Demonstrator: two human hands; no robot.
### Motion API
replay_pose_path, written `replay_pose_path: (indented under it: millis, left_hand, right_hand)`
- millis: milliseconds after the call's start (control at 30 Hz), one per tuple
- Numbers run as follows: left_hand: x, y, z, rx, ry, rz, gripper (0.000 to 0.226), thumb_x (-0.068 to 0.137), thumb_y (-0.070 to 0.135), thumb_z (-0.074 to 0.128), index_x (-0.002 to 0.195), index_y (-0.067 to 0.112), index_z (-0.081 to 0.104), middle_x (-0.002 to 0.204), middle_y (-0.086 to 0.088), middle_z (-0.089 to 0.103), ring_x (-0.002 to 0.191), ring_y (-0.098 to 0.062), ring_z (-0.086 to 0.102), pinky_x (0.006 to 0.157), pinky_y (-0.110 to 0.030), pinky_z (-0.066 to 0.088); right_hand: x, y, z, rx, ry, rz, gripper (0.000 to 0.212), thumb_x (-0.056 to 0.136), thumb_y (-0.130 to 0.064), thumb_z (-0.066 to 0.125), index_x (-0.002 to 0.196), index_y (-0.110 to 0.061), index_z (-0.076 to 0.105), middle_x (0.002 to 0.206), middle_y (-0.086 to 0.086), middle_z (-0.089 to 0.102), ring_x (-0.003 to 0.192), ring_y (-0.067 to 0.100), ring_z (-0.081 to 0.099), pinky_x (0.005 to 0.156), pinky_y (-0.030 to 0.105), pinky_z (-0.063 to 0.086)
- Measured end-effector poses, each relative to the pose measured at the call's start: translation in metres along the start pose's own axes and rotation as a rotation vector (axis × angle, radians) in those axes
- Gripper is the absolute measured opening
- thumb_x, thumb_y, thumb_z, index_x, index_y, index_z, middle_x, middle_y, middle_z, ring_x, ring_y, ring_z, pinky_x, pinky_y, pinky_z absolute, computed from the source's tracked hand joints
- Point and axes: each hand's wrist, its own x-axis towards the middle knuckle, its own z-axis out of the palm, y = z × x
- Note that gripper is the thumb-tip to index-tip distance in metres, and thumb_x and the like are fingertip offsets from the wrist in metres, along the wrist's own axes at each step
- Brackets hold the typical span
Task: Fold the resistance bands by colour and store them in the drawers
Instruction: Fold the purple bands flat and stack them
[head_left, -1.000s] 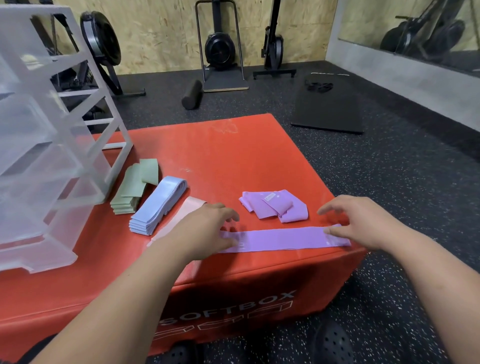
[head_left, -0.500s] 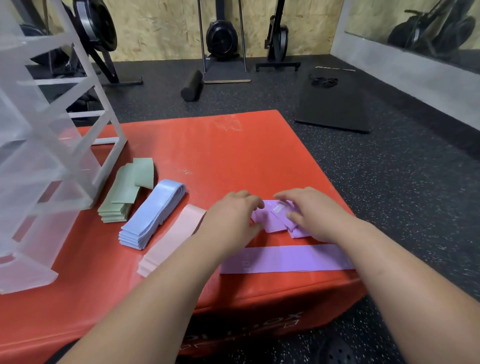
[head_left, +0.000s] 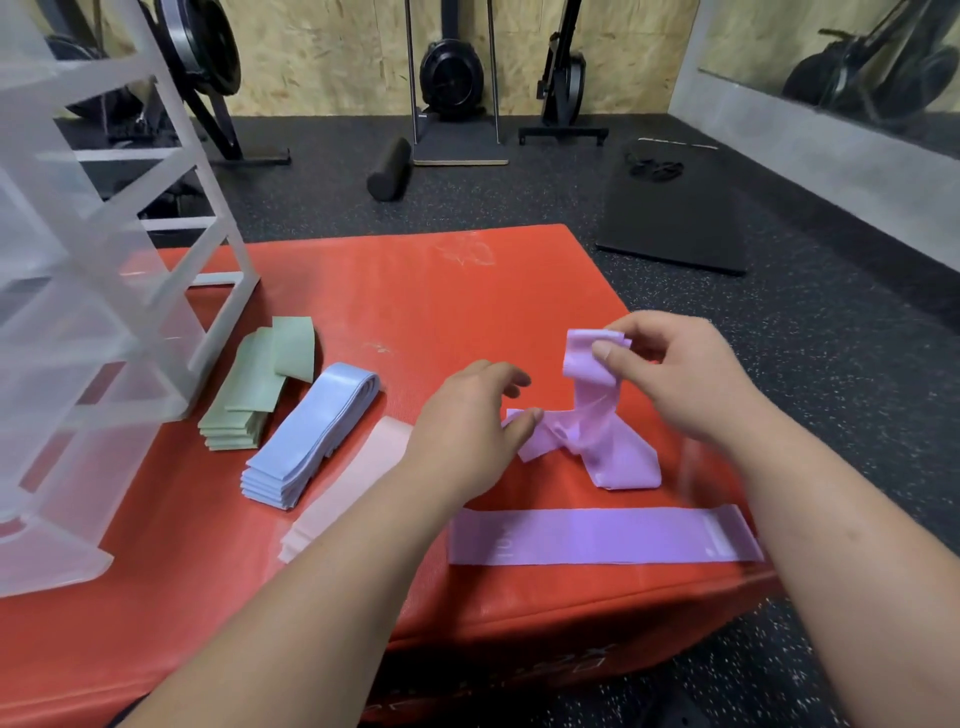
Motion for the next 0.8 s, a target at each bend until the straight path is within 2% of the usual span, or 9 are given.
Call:
replay_pose_path:
  millis: [67,167,267,333,400,500,633,800]
  left_hand:
    - [0.0,0.005,-0.003,-0.067,0.051,-0.004,0.033,0.094,0.039,0.074,0.125,0.029,0.068,0.111,0.012,0.068,0.094,-0.011,0.065,0.087,-0.037,0.054]
    - [0.001,0.014,-0.01,-0.214,0.127,-0.017,0.034,0.094,0.035,0.076,0.126,0.028,0.069,0.112,0.015,0.069,0.094,-0.004,0.066,0.085,-0.028,0.053]
    - [0.003,0.022,-0.014,-0.317,0.187,-0.024,0.032,0.095,0.034,0.076,0.126,0.03,0.069,0.108,0.016,0.071,0.094,-0.005,0.068,0.081,-0.023,0.052]
    - [0.003,0.027,-0.014,-0.378,0.181,-0.061,0.028,0.095,0.033,0.077,0.123,0.03,0.071,0.101,0.017,0.074,0.091,-0.005,0.069,0.076,-0.02,0.051]
    - [0.004,0.03,-0.012,-0.442,0.138,-0.103,0.026,0.096,0.031,0.077,0.121,0.027,0.073,0.096,0.017,0.075,0.088,-0.004,0.07,0.073,-0.016,0.049]
    - [0.004,0.031,-0.011,-0.487,0.068,-0.115,0.03,0.095,0.029,0.078,0.124,0.025,0.072,0.098,0.018,0.076,0.09,0.001,0.07,0.075,-0.012,0.048]
    - [0.005,0.031,-0.011,-0.514,0.043,-0.111,0.035,0.094,0.025,0.079,0.127,0.024,0.069,0.104,0.016,0.076,0.094,0.0,0.07,0.076,-0.011,0.048]
    - [0.003,0.029,-0.012,-0.428,0.08,0.017,0.049,0.088,0.016,0.082,0.13,0.034,0.062,0.109,0.016,0.07,0.096,-0.01,0.066,0.079,-0.022,0.051]
  right_hand:
    - [-0.002,-0.009,0.0,0.158,0.072,0.017,0.005,0.097,-0.024,0.074,0.098,-0.026,0.078,0.088,0.006,0.077,0.08,0.028,0.069,0.083,0.052,0.06]
    - [-0.005,-0.024,-0.002,0.398,0.171,0.06,0.01,0.097,-0.014,0.073,0.101,-0.021,0.078,0.088,0.013,0.077,0.08,0.019,0.067,0.086,0.054,0.062]
    - [-0.006,-0.023,-0.001,0.38,0.194,0.125,0.013,0.092,-0.009,0.076,0.099,-0.019,0.078,0.088,0.019,0.076,0.076,0.02,0.066,0.083,0.055,0.062]
    - [-0.008,-0.018,0.004,0.362,0.153,0.205,0.006,0.092,-0.014,0.078,0.098,-0.016,0.077,0.09,0.026,0.073,0.075,0.02,0.065,0.083,0.061,0.062]
    - [-0.012,-0.013,0.01,0.357,0.105,0.278,0.008,0.094,-0.022,0.078,0.096,-0.014,0.078,0.086,0.024,0.073,0.076,0.021,0.064,0.084,0.064,0.06]
    - [-0.017,-0.015,0.017,0.396,0.018,0.317,0.014,0.097,-0.027,0.074,0.096,-0.014,0.079,0.088,0.017,0.077,0.081,0.021,0.07,0.086,0.056,0.063]
    - [-0.018,-0.021,0.02,0.457,-0.005,0.323,0.021,0.099,-0.03,0.072,0.093,-0.01,0.08,0.096,0.022,0.076,0.084,0.021,0.072,0.081,0.043,0.066]
    - [-0.015,-0.02,0.022,0.427,-0.023,0.37,0.043,0.099,-0.042,0.069,0.087,-0.001,0.075,0.078,0.012,0.066,0.075,0.019,0.066,0.072,0.038,0.065]
